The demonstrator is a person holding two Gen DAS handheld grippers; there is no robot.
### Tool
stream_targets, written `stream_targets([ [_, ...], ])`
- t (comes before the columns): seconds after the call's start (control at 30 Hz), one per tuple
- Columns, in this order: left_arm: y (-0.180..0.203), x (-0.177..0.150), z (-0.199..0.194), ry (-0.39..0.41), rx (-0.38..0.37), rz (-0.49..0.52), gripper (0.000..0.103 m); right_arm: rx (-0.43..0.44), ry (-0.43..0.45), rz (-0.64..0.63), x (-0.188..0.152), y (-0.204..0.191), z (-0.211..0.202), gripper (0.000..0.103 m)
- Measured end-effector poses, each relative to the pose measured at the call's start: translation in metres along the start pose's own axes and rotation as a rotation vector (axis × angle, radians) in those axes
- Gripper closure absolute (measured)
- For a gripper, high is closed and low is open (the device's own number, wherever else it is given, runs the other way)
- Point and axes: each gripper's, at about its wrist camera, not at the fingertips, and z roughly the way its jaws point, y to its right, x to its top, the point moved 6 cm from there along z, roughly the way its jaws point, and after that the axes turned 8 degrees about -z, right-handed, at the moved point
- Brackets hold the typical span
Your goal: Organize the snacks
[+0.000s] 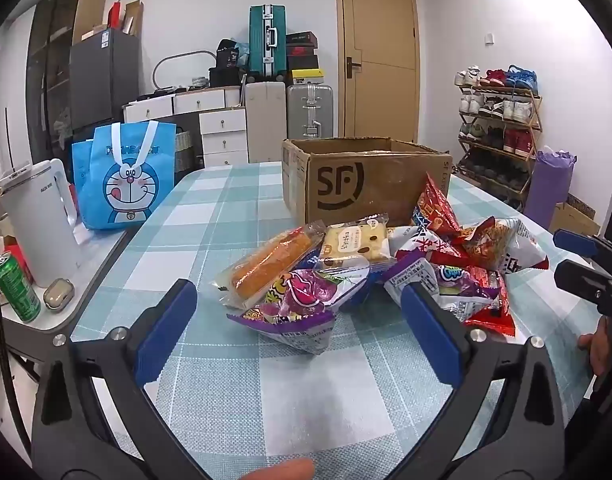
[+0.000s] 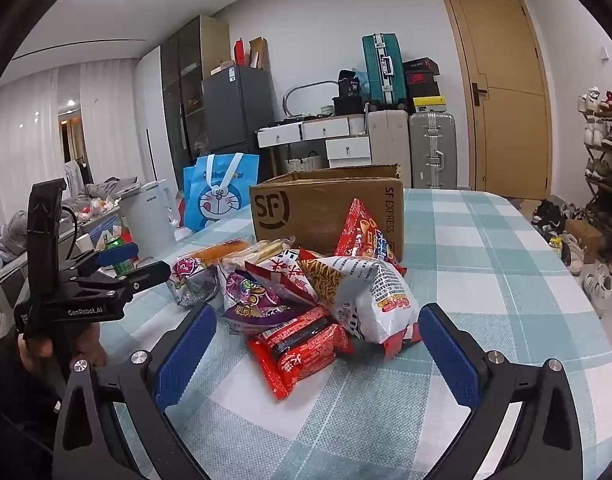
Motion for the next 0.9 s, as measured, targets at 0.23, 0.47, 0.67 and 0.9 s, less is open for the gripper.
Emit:
stream_targets([
  [0.23,-0.0001,0.0000,-0.0001,0.001,-0.003,-0.008,0.001,0.004,-0.004,0.009,-0.0001,-0.0027,0.0005,0.000],
  [0.47,0.0000,-0.0001,0.0000,0.000,-0.004,-0.006,0.001,0.008,-0.009,0.016,-0.0001,0.0019,0.0018,0.000],
  [0.67,0.0000,-0.0002,-0.0001,-0.001,-0.004,-0.004,0.001,0.009,-0.010,0.019,-0.0006,0.0021,0.0019,0.000],
  [0.9,0.0001,-0.0002,0.0000,-0.003,-0.003,-0.003,0.001,0.011,-0.011,0.021,-0.0007,0.0026,0.0023,0.000],
])
